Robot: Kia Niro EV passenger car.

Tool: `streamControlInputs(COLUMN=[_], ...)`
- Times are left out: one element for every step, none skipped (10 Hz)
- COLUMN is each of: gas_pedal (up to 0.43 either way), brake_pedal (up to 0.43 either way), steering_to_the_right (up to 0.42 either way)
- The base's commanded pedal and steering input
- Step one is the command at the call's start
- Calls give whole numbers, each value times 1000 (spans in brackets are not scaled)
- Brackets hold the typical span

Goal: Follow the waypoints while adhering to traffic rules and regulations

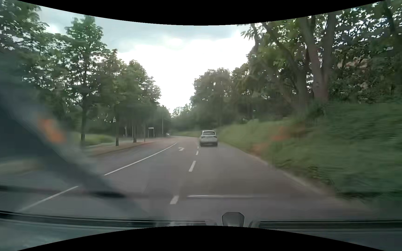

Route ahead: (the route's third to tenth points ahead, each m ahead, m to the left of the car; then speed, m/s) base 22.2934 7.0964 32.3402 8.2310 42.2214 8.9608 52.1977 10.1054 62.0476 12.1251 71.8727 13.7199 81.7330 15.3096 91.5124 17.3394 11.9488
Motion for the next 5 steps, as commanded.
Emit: streamControlInputs(gas_pedal=[79, 79, 79, 79, 79], brake_pedal=[0, 0, 0, 0, 0], steering_to_the_right=[-18, -20, -23, -25, -23])
